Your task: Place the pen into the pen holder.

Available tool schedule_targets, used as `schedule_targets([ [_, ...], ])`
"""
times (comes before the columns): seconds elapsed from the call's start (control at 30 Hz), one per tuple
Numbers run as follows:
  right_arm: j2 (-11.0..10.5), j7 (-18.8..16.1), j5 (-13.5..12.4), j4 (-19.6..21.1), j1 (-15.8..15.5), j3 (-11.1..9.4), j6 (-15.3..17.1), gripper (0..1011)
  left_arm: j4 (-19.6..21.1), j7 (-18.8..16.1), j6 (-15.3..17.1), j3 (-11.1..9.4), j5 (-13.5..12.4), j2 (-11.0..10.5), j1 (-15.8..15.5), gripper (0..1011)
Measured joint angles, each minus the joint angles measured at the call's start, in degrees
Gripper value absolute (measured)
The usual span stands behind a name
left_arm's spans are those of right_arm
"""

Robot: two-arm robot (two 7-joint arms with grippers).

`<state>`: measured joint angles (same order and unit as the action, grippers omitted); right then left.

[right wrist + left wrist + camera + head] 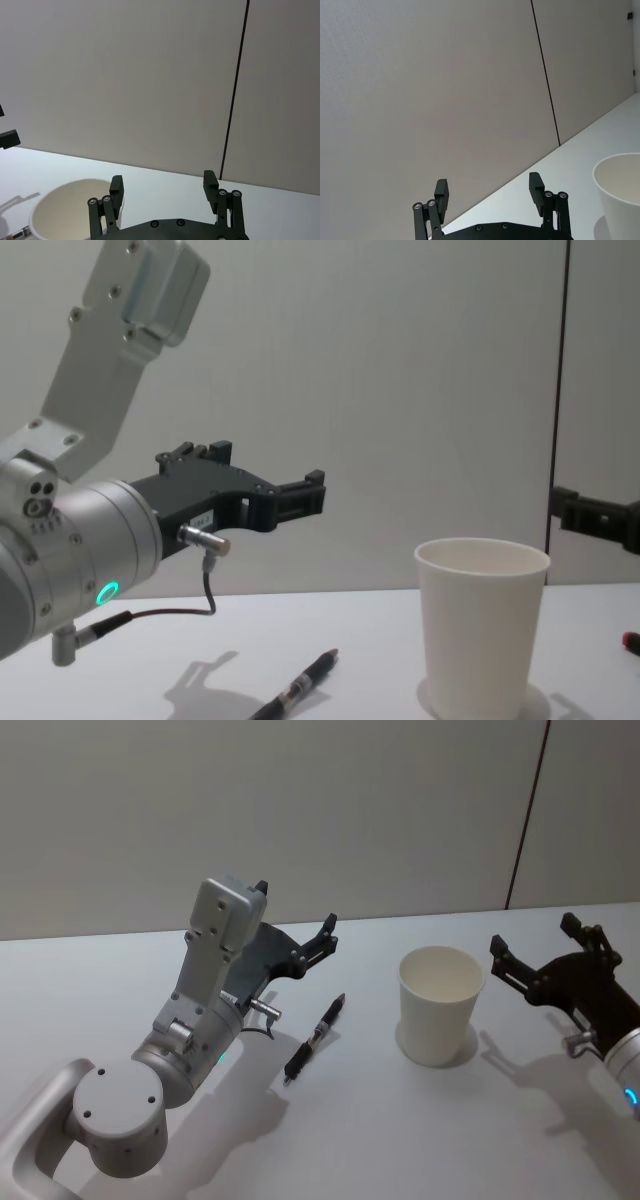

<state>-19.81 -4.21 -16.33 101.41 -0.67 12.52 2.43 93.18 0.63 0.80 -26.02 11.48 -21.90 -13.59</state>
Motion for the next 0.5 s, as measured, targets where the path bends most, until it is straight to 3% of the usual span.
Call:
schedule_targets([
  [0.17,-0.9,-1.1,0.4,0.4,0.3,-0.6,1.4,1001,0.0,0.0,0.0,0.0,0.0,0.0,0.0,1001],
  [0.5,-4.1,-4.9,0.4,1.6,2.0,-2.8,7.4,1001,0.0,0.0,0.0,0.0,0.0,0.0,0.0,1001],
])
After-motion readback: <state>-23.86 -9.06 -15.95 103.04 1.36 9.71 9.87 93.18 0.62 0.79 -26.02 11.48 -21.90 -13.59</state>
